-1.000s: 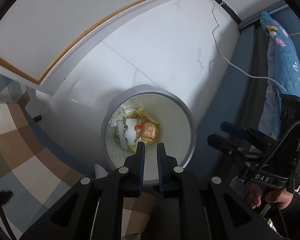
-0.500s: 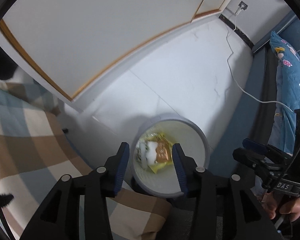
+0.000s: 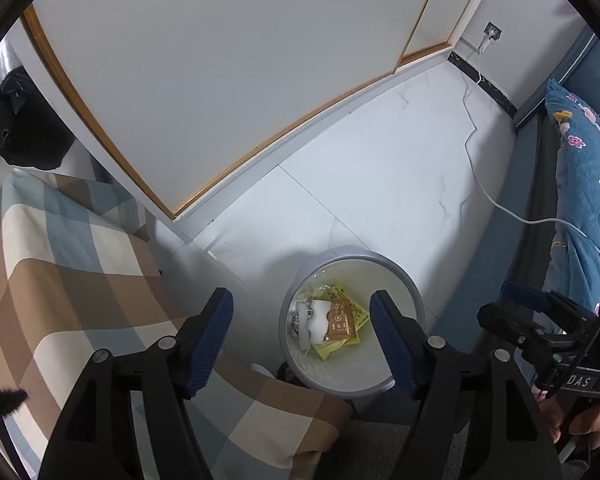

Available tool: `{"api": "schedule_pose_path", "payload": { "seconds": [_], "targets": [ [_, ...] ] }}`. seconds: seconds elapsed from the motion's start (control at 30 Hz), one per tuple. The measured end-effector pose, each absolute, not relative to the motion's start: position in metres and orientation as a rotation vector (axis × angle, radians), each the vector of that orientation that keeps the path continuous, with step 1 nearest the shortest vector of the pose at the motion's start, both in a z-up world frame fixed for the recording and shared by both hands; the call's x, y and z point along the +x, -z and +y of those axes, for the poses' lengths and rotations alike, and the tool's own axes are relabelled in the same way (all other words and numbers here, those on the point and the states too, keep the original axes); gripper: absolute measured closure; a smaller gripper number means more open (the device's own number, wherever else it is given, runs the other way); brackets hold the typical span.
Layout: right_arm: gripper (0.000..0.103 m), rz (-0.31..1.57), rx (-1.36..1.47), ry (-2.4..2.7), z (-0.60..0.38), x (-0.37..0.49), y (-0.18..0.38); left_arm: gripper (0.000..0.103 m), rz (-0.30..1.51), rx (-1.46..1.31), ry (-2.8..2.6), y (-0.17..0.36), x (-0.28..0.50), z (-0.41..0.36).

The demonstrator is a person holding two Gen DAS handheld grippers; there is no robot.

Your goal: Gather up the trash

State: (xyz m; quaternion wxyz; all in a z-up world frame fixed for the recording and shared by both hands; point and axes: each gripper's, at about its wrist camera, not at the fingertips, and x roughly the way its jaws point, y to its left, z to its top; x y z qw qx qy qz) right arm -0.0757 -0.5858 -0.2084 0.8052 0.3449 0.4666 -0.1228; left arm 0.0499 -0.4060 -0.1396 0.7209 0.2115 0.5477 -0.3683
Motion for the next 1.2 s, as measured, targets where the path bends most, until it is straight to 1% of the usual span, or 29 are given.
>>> {"api": "schedule_pose_path", "payload": {
  "seconds": [0.2,1.2],
  "targets": [
    [0.014,0.985,0.728,0.264,-0.5838,-0.0773,0.2026,0.036,1.177,0.492,0.796,0.1341,0.0471,-0.4050],
    [0.014,0.985,0.709,0.282,-0.5821,-0.0784,0.1986,0.035,1.216,0.467,0.820,0.1323,0.0458,-0.4027]
  ]
}}
